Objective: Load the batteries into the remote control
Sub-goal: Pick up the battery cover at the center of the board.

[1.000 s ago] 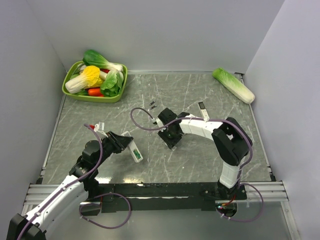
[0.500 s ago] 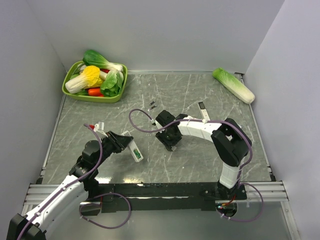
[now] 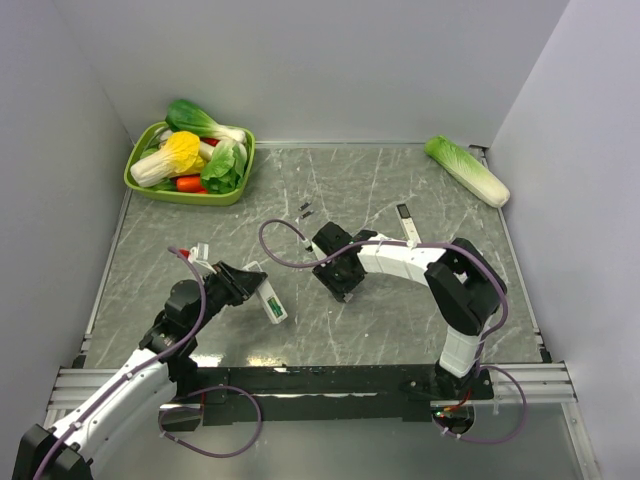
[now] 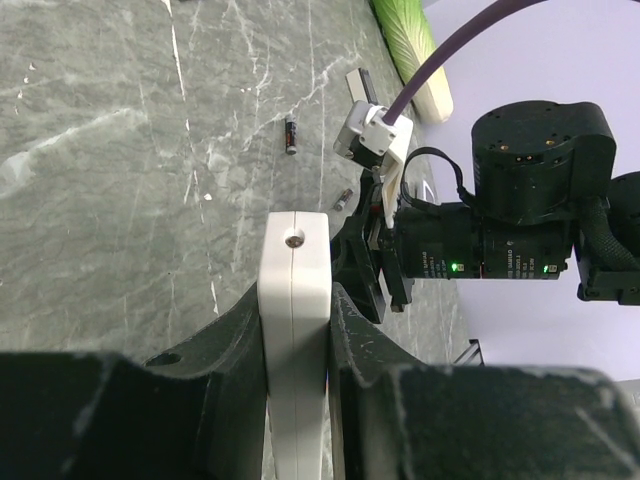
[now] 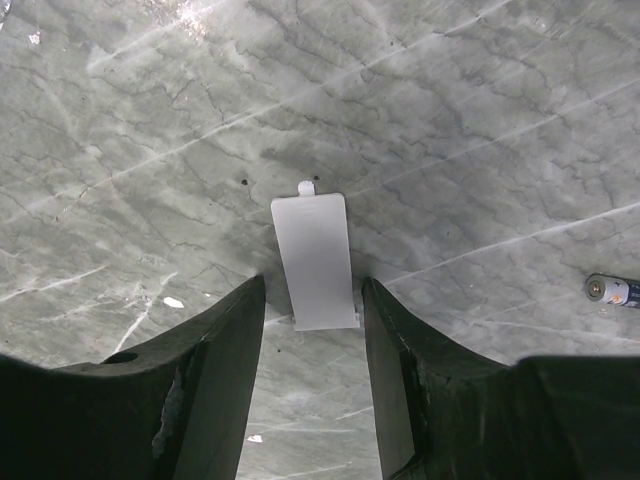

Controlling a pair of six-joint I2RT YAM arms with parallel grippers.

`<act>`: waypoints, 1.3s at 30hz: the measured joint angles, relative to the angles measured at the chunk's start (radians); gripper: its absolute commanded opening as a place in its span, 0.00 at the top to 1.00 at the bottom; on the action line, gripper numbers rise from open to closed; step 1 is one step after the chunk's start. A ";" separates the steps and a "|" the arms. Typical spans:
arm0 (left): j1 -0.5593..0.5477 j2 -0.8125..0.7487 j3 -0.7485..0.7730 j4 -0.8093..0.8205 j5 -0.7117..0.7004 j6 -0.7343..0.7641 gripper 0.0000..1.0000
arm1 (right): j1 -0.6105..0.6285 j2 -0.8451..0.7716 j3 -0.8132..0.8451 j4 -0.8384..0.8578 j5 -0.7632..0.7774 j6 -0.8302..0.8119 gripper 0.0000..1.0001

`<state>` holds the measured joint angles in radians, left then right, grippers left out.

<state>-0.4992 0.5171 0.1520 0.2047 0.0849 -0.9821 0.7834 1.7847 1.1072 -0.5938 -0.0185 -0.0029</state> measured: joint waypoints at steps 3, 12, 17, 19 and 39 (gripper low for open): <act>0.000 0.002 0.000 0.000 0.000 0.000 0.98 | 0.000 -0.002 -0.003 0.001 0.000 -0.006 0.50; 0.000 -0.007 0.000 0.000 0.000 -0.001 0.99 | 0.000 -0.008 -0.011 0.001 0.003 -0.019 0.55; 0.000 -0.011 0.000 0.000 -0.001 -0.002 0.98 | 0.000 -0.012 -0.016 -0.004 0.007 -0.021 0.60; 0.000 -0.011 0.000 -0.001 -0.001 -0.003 0.98 | 0.000 -0.013 -0.016 -0.008 0.008 -0.022 0.62; 0.000 -0.029 -0.113 0.169 -0.024 -0.096 0.99 | 0.011 -0.046 -0.035 -0.060 0.004 -0.032 0.83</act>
<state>-0.4992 0.4881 0.0391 0.3733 0.0612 -1.0782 0.7944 1.7390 1.0721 -0.6540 -0.0147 -0.0345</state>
